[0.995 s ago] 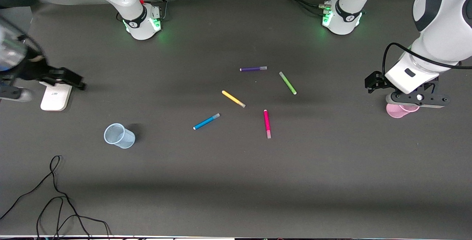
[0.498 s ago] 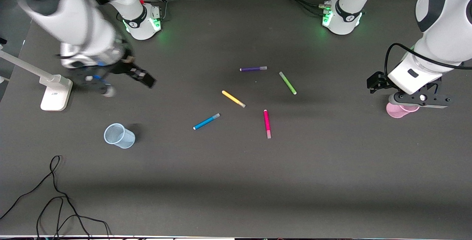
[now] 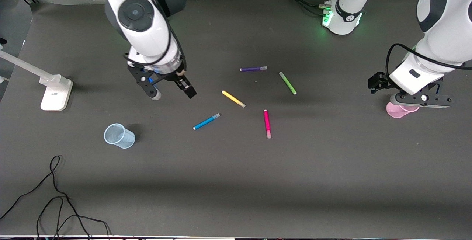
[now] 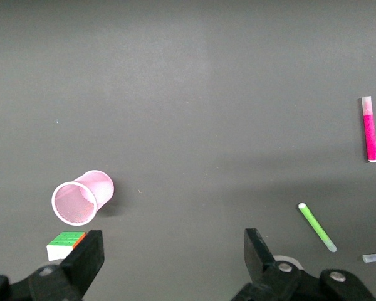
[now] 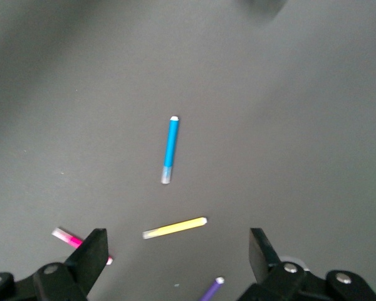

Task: Place pink and blue markers in matching cups
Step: 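Move the right gripper over the blue marker, then lower the right gripper onto the blue marker while the left gripper reaches pink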

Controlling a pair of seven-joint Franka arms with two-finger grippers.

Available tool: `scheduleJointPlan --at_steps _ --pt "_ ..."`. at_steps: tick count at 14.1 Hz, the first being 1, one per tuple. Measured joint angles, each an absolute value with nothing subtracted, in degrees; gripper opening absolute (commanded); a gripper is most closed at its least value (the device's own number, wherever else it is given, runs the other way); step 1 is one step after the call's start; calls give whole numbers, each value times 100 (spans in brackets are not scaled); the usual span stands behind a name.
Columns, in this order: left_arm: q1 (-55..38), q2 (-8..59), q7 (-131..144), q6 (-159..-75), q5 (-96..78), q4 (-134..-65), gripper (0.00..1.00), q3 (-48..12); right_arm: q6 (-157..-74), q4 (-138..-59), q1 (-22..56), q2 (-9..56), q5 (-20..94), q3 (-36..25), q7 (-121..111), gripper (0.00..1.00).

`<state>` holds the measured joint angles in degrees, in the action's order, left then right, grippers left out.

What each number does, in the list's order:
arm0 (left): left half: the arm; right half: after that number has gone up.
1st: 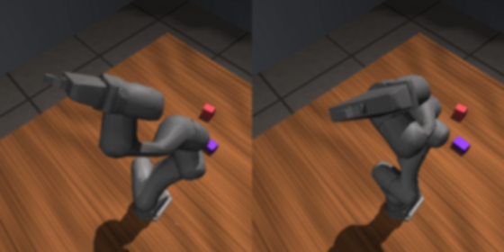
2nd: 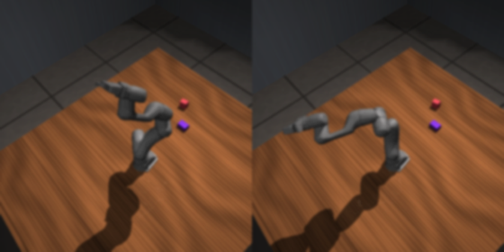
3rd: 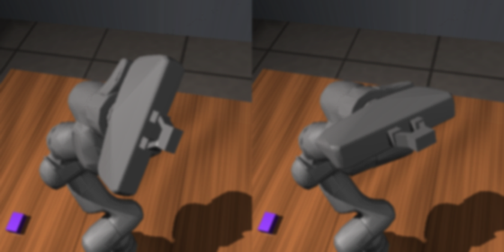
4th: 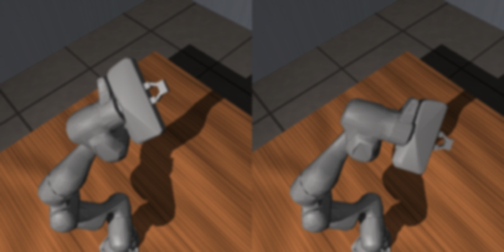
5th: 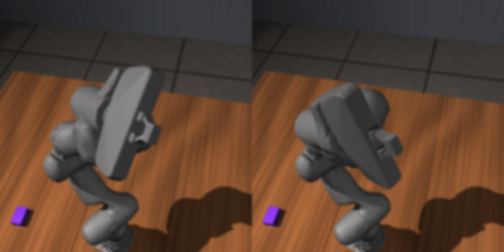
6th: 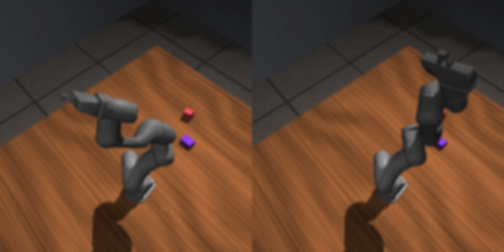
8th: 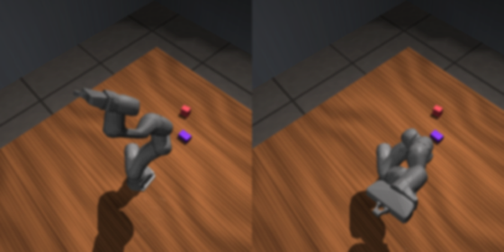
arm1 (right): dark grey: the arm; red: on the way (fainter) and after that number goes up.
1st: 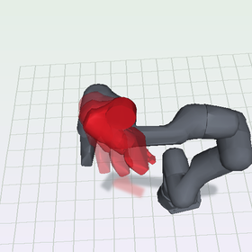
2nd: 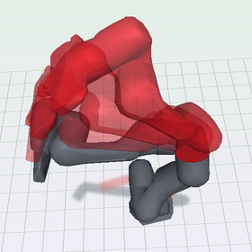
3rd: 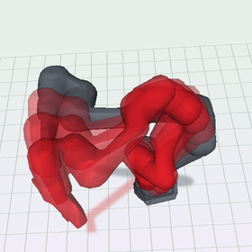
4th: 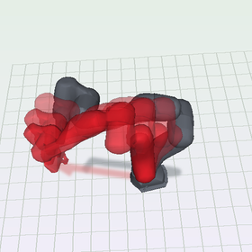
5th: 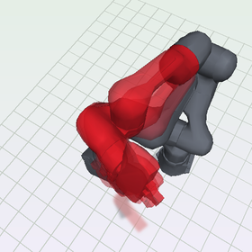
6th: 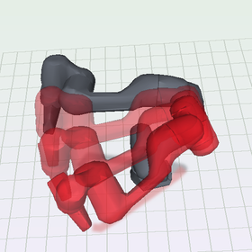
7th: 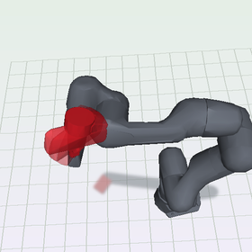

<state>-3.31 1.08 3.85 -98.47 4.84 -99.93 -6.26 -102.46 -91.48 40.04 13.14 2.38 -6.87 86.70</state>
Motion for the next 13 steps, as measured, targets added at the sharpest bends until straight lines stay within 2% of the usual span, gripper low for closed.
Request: scheduleJointPlan --at_steps 7,10,13 --pt "-397 117 397 -9850 249 -9993 99 -684 -10800 -9272 4144 1734 466 -686 9117 100" --pt "-654 214 784 -9885 21 -9991 99 -721 -11455 -9773 4168 1872 480 -686 9134 100" --pt "-1212 559 1788 -10300 -20 -9988 98 -794 -12370 -10446 4222 2062 481 -686 9147 100"
